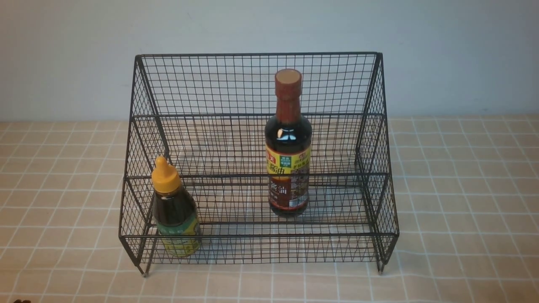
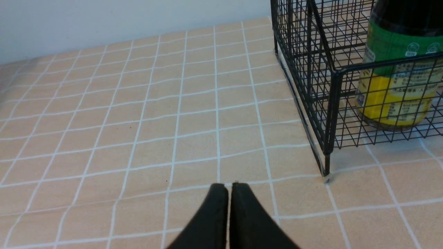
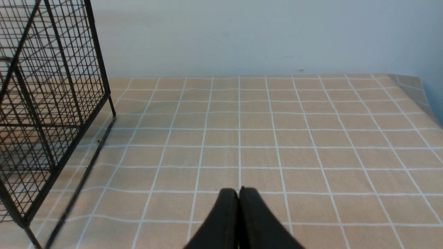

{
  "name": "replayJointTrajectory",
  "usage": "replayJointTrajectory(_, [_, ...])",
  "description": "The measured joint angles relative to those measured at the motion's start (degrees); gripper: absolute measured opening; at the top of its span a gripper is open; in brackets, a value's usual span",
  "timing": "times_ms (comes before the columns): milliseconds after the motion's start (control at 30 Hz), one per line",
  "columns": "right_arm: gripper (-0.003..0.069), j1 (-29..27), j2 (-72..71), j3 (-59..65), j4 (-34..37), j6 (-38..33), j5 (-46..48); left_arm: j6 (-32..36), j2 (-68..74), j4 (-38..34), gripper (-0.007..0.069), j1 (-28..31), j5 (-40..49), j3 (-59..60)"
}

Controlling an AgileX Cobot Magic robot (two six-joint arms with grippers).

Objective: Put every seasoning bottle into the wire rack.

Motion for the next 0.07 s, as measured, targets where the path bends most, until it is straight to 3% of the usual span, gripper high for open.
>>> replayJointTrajectory(67, [-0.0015, 0.00, 0.00, 0.00, 0.00, 0.00, 0.00, 0.00, 0.00, 0.00, -0.0007, 0.00, 0.00, 0.00])
